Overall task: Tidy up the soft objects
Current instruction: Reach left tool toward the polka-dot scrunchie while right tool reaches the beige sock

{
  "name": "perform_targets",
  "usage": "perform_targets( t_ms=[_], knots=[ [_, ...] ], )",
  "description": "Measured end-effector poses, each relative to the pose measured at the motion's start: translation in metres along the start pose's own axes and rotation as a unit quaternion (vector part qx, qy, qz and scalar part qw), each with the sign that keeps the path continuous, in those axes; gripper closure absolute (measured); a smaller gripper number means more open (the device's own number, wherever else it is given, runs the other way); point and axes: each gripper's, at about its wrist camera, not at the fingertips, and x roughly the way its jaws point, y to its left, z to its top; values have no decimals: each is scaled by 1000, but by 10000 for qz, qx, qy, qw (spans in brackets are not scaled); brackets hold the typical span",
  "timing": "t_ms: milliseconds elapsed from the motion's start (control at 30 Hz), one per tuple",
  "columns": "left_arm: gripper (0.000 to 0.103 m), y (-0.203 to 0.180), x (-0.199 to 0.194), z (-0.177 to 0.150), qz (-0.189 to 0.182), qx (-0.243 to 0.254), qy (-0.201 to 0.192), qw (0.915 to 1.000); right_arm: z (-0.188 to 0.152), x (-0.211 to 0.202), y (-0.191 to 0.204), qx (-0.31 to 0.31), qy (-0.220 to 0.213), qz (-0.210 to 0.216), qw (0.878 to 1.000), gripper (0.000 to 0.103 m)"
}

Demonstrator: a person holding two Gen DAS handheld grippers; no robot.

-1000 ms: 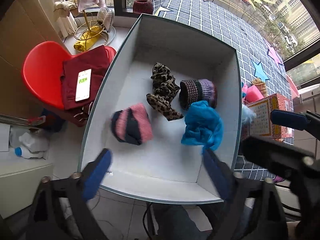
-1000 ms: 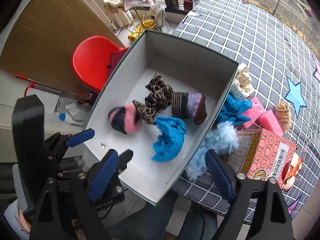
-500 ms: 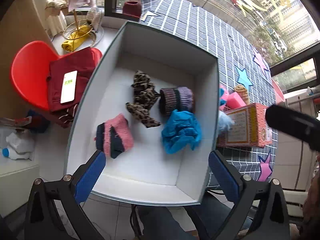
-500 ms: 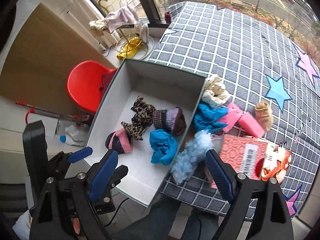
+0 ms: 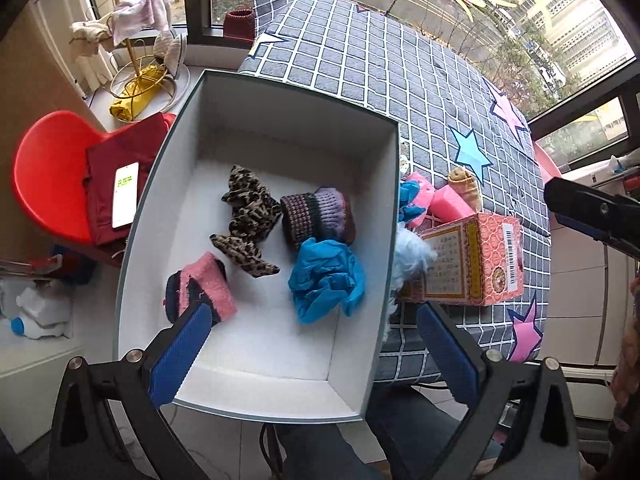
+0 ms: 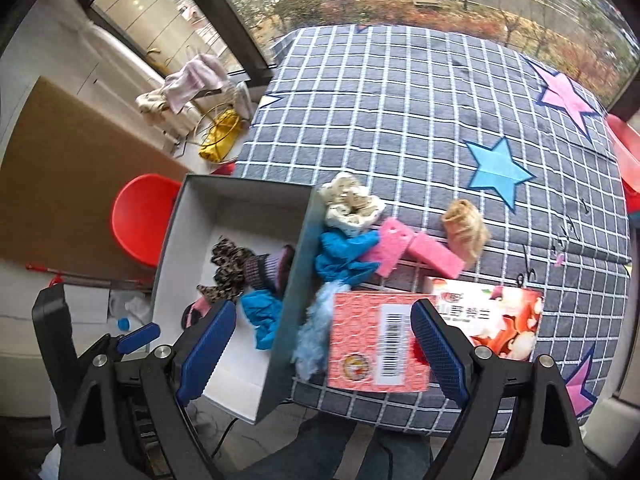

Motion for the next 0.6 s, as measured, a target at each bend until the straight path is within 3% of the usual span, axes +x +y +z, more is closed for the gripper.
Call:
perform_targets(
  t_ms=[600],
  knots=[
    [0,-28,6,18,7,-2,30,10000,11,-2,-62,401,13,-96,9991,13]
  ],
)
